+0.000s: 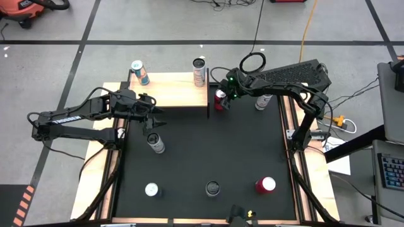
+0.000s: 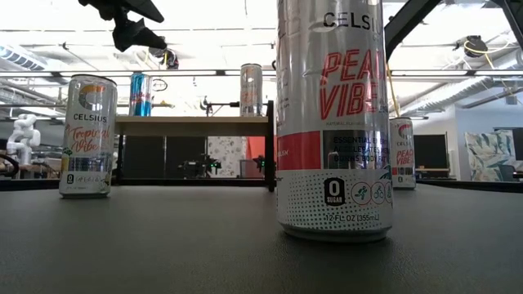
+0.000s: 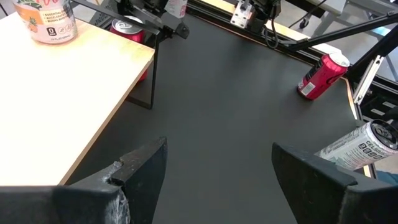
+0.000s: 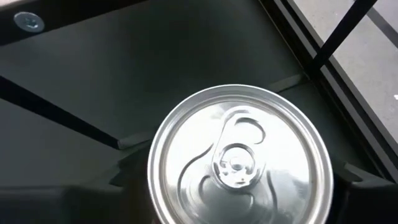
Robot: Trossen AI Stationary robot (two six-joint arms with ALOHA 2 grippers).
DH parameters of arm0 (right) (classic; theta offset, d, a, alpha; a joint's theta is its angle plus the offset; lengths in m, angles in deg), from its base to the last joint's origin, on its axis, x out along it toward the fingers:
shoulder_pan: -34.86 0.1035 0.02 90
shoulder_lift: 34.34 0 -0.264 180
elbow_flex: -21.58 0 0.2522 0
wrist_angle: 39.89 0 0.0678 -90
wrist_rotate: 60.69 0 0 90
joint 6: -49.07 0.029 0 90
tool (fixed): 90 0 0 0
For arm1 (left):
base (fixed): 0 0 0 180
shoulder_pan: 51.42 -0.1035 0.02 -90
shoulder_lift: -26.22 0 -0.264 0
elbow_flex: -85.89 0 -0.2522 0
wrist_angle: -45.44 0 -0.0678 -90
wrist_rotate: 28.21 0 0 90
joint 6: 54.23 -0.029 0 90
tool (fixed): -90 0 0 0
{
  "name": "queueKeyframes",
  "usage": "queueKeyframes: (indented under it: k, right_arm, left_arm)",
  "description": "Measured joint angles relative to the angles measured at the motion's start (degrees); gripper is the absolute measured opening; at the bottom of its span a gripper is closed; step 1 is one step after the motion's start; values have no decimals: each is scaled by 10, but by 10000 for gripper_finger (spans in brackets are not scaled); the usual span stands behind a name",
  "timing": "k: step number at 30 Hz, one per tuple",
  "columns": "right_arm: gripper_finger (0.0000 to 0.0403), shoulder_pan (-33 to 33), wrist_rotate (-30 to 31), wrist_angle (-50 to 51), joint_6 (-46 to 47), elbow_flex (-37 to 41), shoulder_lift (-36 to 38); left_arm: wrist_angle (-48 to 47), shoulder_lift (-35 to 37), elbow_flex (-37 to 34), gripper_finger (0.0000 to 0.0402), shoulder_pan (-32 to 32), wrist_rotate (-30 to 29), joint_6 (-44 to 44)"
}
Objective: Place canned beverage on shelf
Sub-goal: Put the top red soda can on the shelf
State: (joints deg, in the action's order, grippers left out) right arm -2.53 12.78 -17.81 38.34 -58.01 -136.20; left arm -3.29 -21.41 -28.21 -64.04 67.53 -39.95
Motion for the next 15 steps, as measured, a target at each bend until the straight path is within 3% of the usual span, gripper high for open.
queueKeyframes:
  k: [9,15]
  right_arm:
    - [266,0,0,2,17,0,3]
    - [266,3,2,60,17,-14,33]
  left_arm:
    - [0,0,0,292,0,0,4]
    - [0,0,0,292,0,0,4]
